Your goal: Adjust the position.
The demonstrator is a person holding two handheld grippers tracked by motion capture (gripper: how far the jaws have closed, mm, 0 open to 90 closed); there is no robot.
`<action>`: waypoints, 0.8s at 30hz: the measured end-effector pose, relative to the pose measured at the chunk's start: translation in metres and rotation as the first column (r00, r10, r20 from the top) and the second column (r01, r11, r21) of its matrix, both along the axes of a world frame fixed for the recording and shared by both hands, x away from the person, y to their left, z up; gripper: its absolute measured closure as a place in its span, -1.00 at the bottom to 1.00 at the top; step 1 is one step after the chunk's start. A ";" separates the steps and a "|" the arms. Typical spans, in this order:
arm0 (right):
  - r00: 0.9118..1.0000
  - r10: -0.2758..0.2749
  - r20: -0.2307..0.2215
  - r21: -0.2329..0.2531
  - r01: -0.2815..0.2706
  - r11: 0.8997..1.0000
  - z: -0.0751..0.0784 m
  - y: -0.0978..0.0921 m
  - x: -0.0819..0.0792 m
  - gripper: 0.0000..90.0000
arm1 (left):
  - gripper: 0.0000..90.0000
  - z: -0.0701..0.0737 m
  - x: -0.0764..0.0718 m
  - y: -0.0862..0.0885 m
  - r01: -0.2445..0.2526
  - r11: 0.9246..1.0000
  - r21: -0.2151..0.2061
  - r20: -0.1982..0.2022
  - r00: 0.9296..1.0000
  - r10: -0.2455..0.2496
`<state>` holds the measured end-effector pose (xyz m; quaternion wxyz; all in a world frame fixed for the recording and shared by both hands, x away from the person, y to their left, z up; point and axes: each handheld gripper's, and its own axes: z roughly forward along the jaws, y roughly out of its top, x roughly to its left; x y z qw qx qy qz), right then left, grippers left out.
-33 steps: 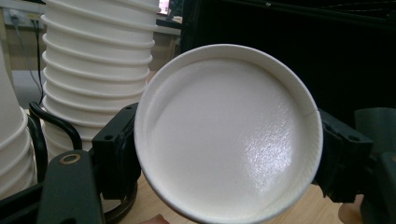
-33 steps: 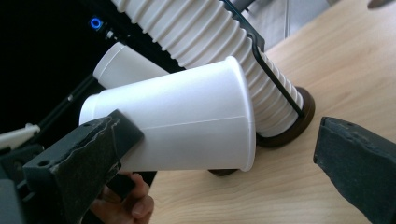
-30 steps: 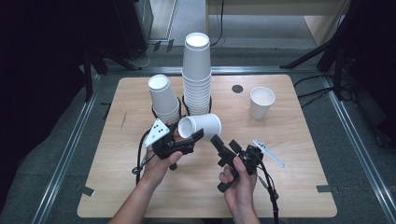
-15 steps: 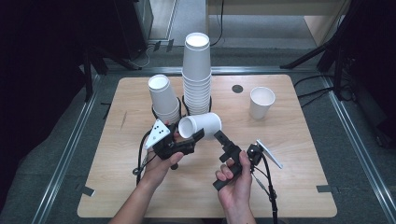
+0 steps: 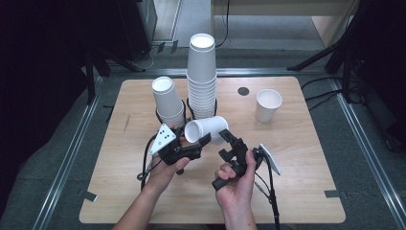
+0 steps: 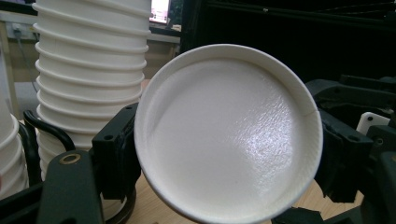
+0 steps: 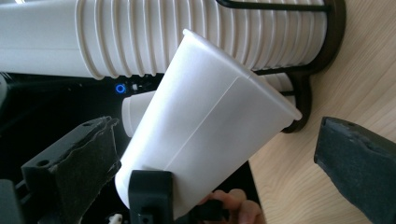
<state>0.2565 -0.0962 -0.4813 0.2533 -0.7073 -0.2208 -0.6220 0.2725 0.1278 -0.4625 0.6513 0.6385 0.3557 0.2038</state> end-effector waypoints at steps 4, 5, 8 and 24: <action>1.000 0.003 -0.030 0.062 -0.001 0.998 -0.002 0.002 0.001 -1.00 | -0.50 0.000 -0.001 -0.002 0.005 1.000 0.002 0.003 1.000 -0.005; 0.999 -0.001 -0.037 0.072 0.003 0.997 -0.001 0.003 0.002 -1.00 | -0.50 0.000 -0.001 -0.002 0.004 1.000 0.003 0.004 1.000 -0.004; 0.998 0.004 -0.057 0.115 0.002 0.993 -0.002 0.006 0.003 -1.00 | -0.50 -0.001 -0.001 -0.004 0.006 1.000 0.004 0.009 1.000 -0.006; 0.991 -0.002 -0.132 0.240 0.034 0.970 -0.015 0.017 0.021 -1.00 | -0.50 -0.003 -0.004 -0.009 0.018 1.000 0.014 0.020 1.000 -0.019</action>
